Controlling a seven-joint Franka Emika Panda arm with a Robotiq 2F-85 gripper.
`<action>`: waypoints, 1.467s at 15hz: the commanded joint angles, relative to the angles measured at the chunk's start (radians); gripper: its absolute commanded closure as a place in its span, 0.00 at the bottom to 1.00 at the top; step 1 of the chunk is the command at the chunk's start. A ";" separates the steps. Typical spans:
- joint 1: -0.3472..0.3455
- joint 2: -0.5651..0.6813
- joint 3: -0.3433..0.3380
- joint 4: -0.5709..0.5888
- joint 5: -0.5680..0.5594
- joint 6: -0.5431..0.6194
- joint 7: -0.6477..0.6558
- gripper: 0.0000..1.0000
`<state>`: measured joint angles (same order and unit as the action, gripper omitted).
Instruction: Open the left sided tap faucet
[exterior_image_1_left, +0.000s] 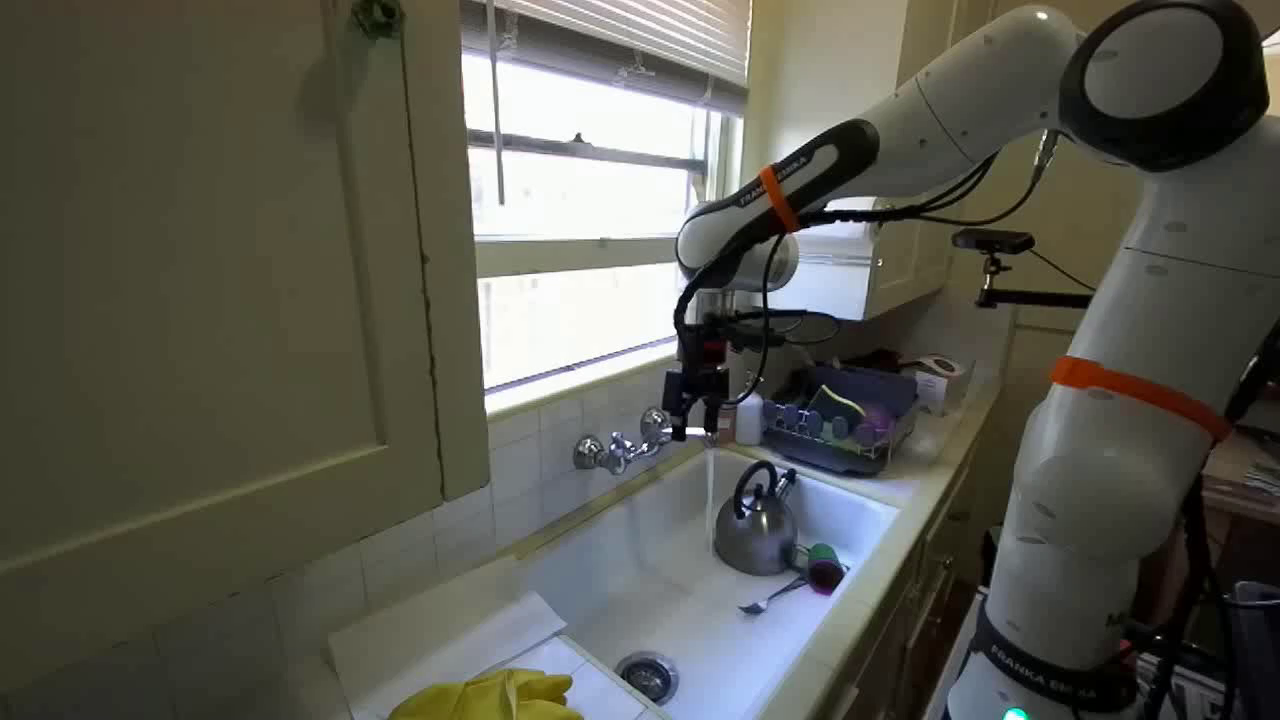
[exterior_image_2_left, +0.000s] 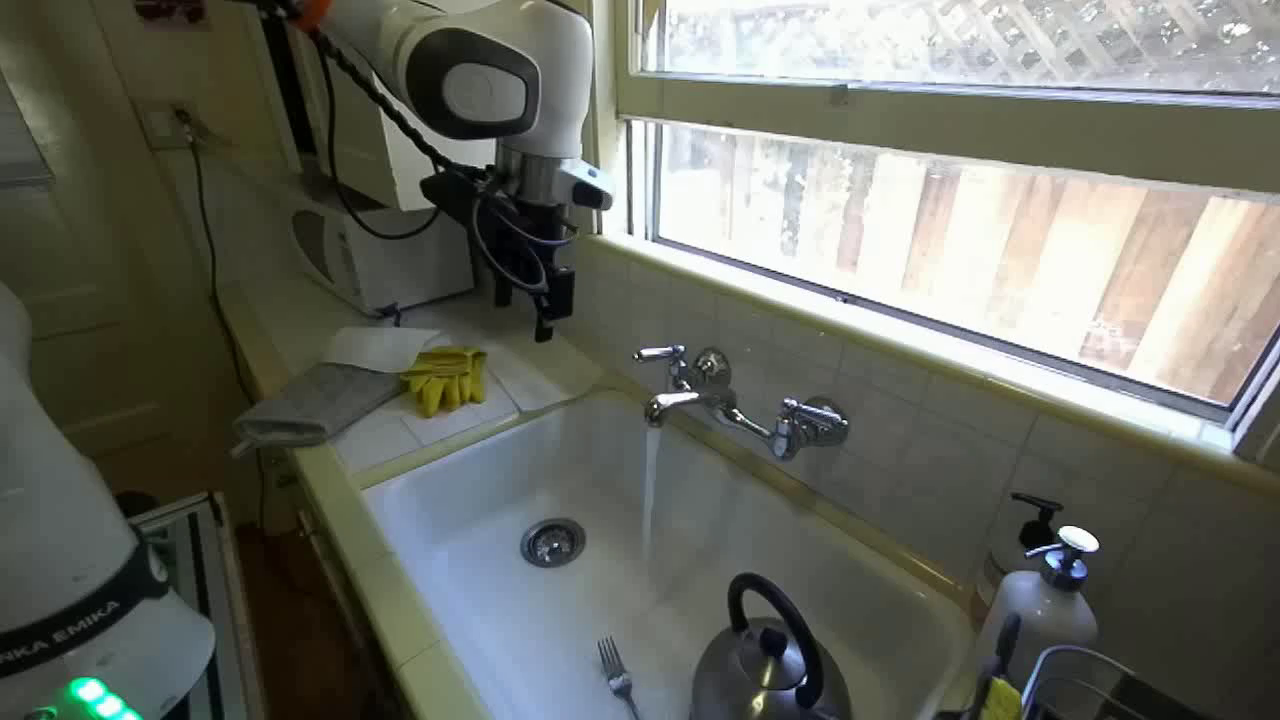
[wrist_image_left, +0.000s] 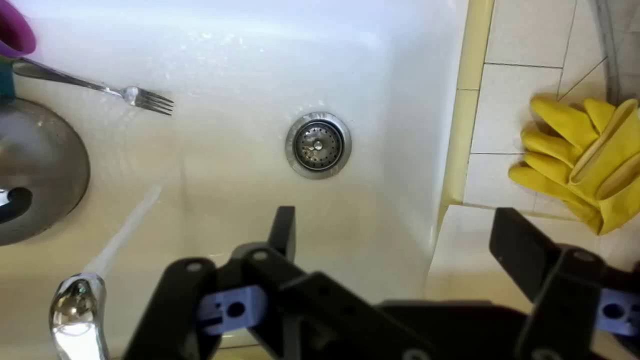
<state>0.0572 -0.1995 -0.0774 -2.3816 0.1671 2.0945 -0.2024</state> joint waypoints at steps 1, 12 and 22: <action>-0.016 0.000 0.016 0.001 0.003 -0.002 -0.002 0.00; -0.016 0.000 0.016 0.001 0.003 -0.002 -0.002 0.00; -0.109 0.017 -0.013 -0.007 -0.148 0.239 0.060 0.00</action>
<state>-0.0309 -0.1837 -0.0813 -2.3819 0.0427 2.2614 -0.1247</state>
